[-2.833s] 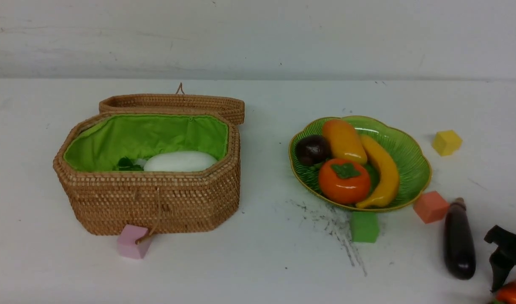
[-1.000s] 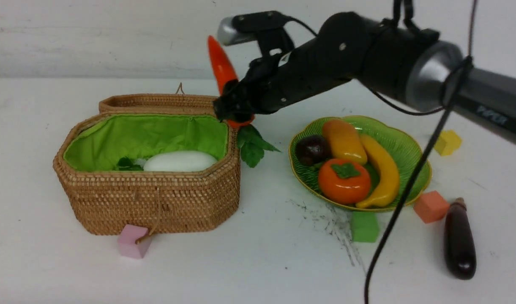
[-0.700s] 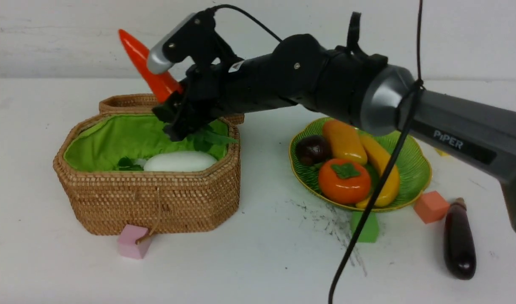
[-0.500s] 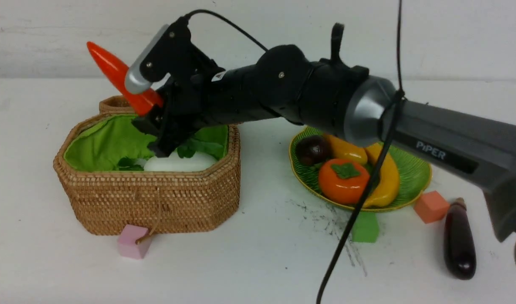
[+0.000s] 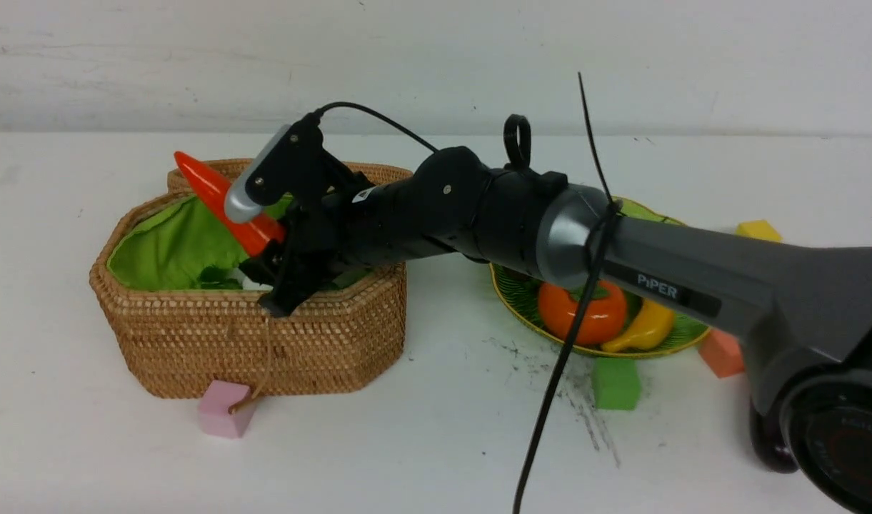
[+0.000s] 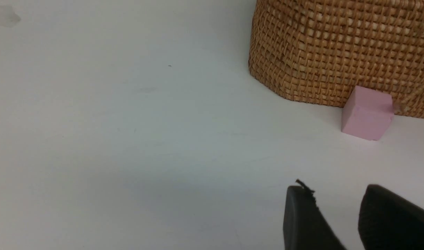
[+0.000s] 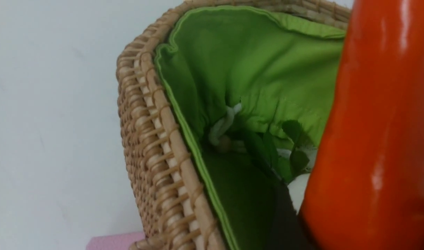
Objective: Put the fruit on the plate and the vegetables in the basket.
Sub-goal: Use the right arm to grab a carrot and put it into the left basket, then grab an eggplant with your right arm and place it in the basket on the left.
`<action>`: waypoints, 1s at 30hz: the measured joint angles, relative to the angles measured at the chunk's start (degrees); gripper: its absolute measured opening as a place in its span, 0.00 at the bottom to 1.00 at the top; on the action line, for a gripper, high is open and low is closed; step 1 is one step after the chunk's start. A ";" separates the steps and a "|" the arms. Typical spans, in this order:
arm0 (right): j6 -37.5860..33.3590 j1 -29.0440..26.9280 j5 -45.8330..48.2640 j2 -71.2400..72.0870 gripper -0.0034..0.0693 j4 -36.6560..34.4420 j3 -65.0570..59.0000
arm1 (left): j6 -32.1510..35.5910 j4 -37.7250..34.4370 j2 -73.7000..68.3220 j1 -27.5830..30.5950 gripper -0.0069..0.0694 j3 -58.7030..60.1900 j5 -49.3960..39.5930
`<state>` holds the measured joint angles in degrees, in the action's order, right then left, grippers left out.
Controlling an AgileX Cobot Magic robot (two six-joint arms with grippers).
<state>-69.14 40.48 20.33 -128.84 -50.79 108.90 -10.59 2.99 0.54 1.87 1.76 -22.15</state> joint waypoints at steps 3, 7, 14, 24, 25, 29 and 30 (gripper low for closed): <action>0.17 0.00 -0.32 0.00 0.59 0.00 0.00 | 0.00 0.00 0.00 0.00 0.40 0.00 0.00; 0.35 0.00 -0.36 0.00 0.73 -0.44 0.00 | 0.00 0.00 0.00 0.00 0.40 0.00 0.00; 0.38 0.00 -1.36 0.00 0.98 -1.13 0.00 | 0.00 0.00 0.00 0.00 0.40 0.00 0.00; 0.38 0.00 -1.61 0.05 0.91 -1.79 0.00 | 0.00 0.00 0.00 0.00 0.40 0.00 0.00; 0.38 0.00 -1.61 0.11 0.91 -1.79 0.00 | 0.00 0.00 0.00 0.00 0.40 0.00 0.00; 0.38 0.00 -1.47 0.78 0.90 -1.79 0.00 | 0.00 0.00 0.00 0.00 0.40 0.00 0.00; 0.38 0.00 -1.47 1.04 0.90 -1.79 0.00 | 0.00 0.00 0.00 0.00 0.40 0.00 0.00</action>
<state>-68.75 40.48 18.86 -127.80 -52.57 108.90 -10.59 2.99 0.54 1.87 1.76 -22.15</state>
